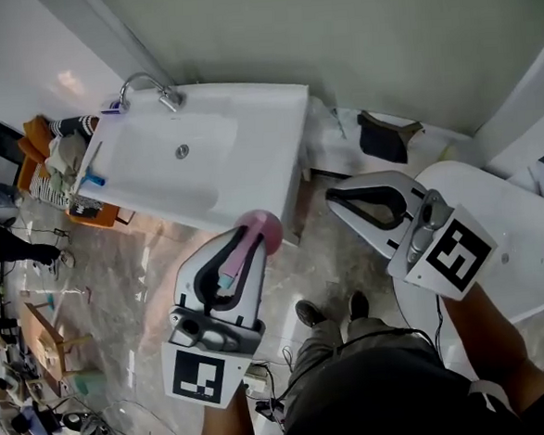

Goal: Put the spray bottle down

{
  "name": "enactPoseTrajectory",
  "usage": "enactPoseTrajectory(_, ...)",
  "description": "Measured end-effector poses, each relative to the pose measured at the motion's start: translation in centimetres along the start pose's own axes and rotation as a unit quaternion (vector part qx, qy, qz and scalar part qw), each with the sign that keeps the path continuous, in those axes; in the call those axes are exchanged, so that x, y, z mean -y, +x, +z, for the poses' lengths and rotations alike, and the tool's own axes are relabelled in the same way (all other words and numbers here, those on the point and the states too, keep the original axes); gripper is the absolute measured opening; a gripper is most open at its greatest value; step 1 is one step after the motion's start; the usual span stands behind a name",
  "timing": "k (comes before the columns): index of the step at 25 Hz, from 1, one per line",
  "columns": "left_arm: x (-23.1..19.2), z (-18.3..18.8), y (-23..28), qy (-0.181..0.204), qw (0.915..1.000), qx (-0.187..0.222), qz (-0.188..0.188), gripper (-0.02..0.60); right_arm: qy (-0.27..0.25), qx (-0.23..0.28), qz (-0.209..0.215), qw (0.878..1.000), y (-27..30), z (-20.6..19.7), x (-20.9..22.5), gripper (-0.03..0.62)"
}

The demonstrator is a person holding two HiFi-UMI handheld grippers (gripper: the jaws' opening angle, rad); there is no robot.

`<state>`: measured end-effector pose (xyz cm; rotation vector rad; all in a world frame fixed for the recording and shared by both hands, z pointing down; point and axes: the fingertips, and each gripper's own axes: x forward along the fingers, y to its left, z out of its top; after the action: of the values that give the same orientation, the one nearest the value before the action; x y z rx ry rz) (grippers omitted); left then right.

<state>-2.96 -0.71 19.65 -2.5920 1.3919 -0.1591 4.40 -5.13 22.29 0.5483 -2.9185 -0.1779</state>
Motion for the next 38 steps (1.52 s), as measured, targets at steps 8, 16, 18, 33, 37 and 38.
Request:
enactPoseTrajectory(8, -4.7, -0.5, -0.3, 0.001, 0.9994, 0.02, -0.029, 0.06, 0.003, -0.015, -0.035, 0.999, 4.2, 0.8, 0.6, 0.009)
enactPoseTrajectory(16, -8.0, -1.7, -1.0, -0.007, 0.9983, 0.032, -0.048, 0.06, -0.008, -0.026, -0.056, 0.998, 7.5, 1.1, 0.6, 0.009)
enactPoseTrajectory(18, -8.5, -2.1, -0.7, -0.012, 0.9982, 0.033, -0.049, 0.06, -0.009, -0.028, -0.056, 0.998, 8.0, 1.0, 1.0, 0.009)
enactPoseTrajectory(33, -12.5, -3.8, 5.0, -0.017, 0.9998, 0.007, -0.007, 0.06, 0.001, -0.022, -0.004, 1.0, 11.9, -0.2, 7.7, 0.009)
enactPoseTrajectory(37, -13.5, -4.8, 7.4, -0.031, 0.9995, -0.003, 0.009, 0.06, -0.004, -0.012, 0.019, 1.0, 12.7, -0.3, 9.7, 0.009)
enactPoseTrajectory(38, -13.6, -5.0, 8.0, -0.03, 0.9994, -0.007, 0.013, 0.06, -0.003, -0.01, 0.025, 1.0, 12.9, -0.4, 10.2, 0.009)
